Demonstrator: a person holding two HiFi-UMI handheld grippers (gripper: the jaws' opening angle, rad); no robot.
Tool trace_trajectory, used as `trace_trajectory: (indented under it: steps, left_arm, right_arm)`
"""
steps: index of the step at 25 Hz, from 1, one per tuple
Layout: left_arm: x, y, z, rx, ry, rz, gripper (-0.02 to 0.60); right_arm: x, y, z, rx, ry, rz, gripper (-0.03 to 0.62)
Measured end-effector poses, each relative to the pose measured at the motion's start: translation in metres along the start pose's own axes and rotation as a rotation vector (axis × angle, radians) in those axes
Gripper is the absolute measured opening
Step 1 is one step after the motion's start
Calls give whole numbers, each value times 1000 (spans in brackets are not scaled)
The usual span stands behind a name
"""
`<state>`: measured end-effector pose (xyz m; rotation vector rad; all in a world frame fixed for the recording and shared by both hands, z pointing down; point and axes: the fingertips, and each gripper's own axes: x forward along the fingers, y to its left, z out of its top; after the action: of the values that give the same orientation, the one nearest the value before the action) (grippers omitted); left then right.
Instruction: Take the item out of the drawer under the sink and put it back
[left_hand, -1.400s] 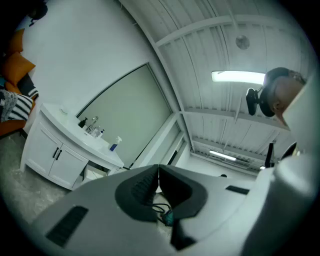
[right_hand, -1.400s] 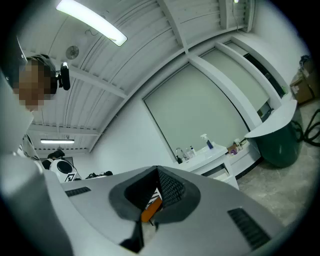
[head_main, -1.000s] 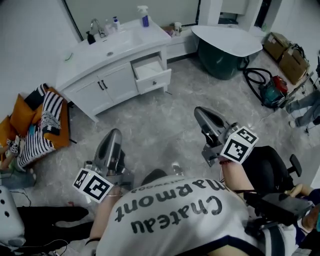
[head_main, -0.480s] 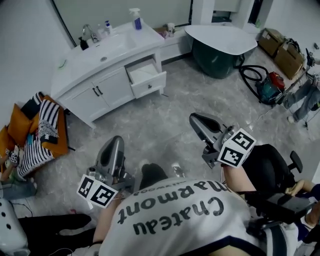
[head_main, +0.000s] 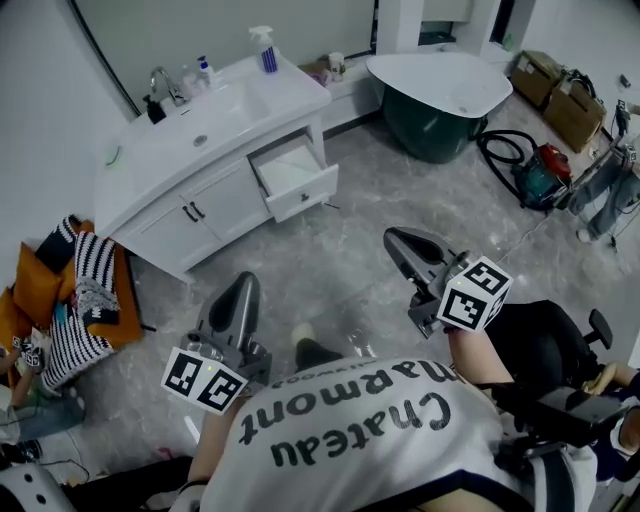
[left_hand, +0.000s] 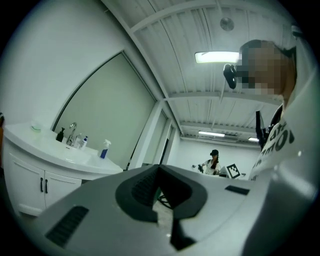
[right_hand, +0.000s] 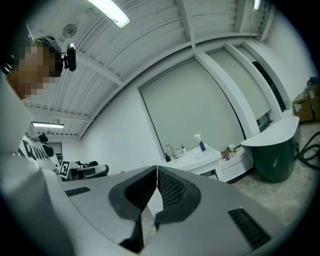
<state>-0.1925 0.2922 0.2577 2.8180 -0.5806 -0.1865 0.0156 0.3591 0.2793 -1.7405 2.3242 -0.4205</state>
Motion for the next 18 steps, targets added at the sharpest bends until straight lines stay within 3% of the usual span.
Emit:
trace_trajectory:
  steps: [2, 9, 18]
  left_arm:
    - [15, 27, 7, 13, 32, 20, 6]
    - [49, 119, 30, -60, 71, 41, 6]
    - [79, 203, 48, -60, 101, -12, 6]
  right_arm:
    - [25, -5, 9, 8, -10, -6, 12]
    - [105, -16, 24, 1, 3, -15, 12]
    - [188, -33, 27, 9, -26, -72, 12]
